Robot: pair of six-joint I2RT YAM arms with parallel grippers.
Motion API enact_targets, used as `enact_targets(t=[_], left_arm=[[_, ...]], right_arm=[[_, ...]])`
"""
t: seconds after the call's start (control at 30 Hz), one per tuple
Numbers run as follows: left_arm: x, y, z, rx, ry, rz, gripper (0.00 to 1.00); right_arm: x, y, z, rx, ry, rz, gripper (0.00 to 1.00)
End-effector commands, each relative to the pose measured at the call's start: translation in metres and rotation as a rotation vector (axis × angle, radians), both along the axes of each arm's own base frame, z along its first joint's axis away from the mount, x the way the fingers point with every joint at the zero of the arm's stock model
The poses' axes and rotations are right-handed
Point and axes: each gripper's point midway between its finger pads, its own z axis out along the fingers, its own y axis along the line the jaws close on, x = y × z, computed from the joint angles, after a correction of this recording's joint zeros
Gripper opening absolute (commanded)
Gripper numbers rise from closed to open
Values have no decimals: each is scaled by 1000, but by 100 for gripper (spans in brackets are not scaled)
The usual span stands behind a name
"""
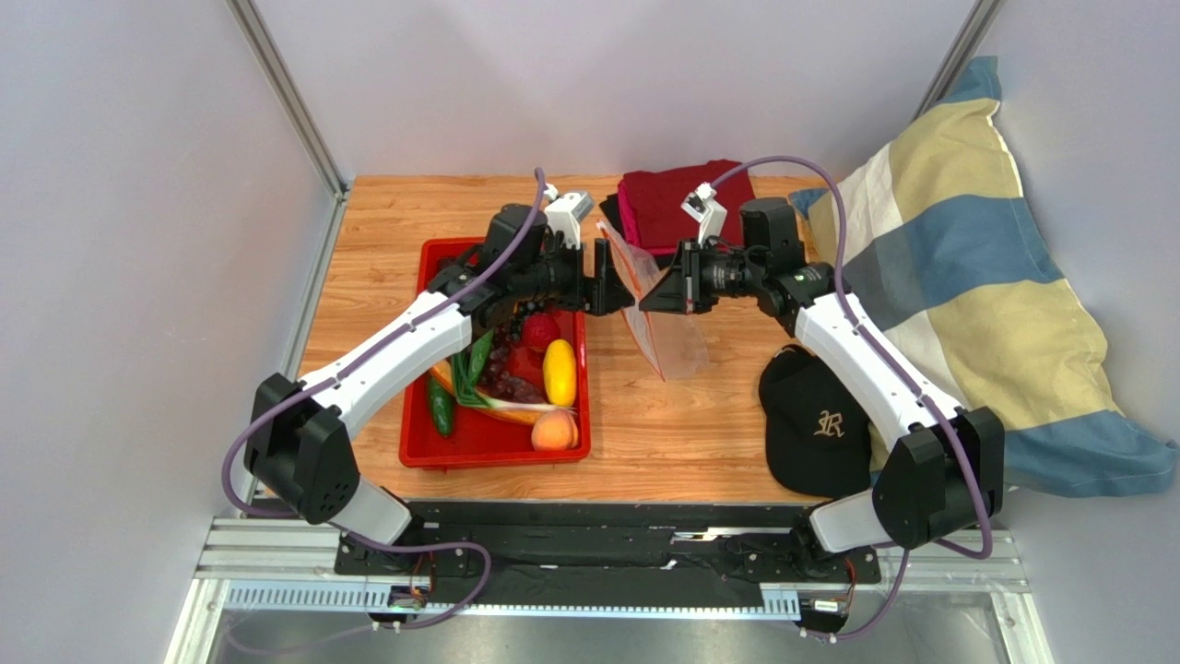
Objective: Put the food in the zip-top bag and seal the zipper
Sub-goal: Open the zipper of the food storage bag.
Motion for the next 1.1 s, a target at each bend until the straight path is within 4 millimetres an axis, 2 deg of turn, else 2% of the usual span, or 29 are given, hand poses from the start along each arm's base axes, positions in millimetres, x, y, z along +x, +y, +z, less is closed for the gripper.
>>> enact_targets(t=[0.0, 0.03, 0.07, 0.13, 0.17, 0.23, 0.27, 0.37, 0.47, 0.5, 0.57, 0.6, 0.63, 0.67, 0.7, 0.73, 0.87, 1.07], left_arm=[[12, -5, 12, -38, 0, 56, 81], [15, -4, 6, -28, 14, 79, 78], [16, -2, 3, -22, 23, 93, 67], [20, 4, -1, -13, 44, 115, 55], [20, 6, -1, -12, 50, 117, 36], [22, 15, 0, 2, 43, 131, 17], [26, 20, 2, 3, 36, 142, 0], [20, 19, 16, -2, -9, 85, 0], [6, 10, 30, -8, -34, 14, 0], [1, 3, 33, -5, -41, -8, 0], [-4, -2, 41, -4, -49, -26, 0], [-4, -5, 43, 7, -55, -19, 0], [-6, -4, 36, 40, -23, -9, 0], [-3, -6, 47, 38, -36, -1, 0], [-2, -6, 45, 55, -28, 16, 0], [-2, -5, 40, 78, -7, 26, 0], [1, -6, 46, 87, -10, 56, 0], [4, -10, 49, 120, -20, 88, 0]], right_arm=[[10, 6, 18, 22, -60, -8, 0], [10, 6, 17, 22, -59, -8, 0], [10, 7, 17, 24, -58, -7, 0], [9, 5, 16, 18, -57, -10, 0], [8, 3, 17, 14, -63, -15, 0], [7, -2, 13, 0, -60, -18, 0], [7, -7, 11, -7, -57, -31, 0], [13, -20, 1, -59, -71, -67, 0], [18, -25, -5, -117, -81, -80, 31], [20, -26, 0, -122, -88, -84, 51], [27, -26, 6, -131, -104, -100, 65], [30, -26, 16, -129, -125, -103, 71], [32, -26, 20, -134, -134, -108, 74], [33, -25, 22, -136, -137, -112, 77], [35, -25, 30, -131, -151, -117, 79], [35, -25, 33, -127, -156, -125, 79], [27, -18, 53, -86, -192, -115, 80], [17, -8, 64, -57, -201, -80, 80]])
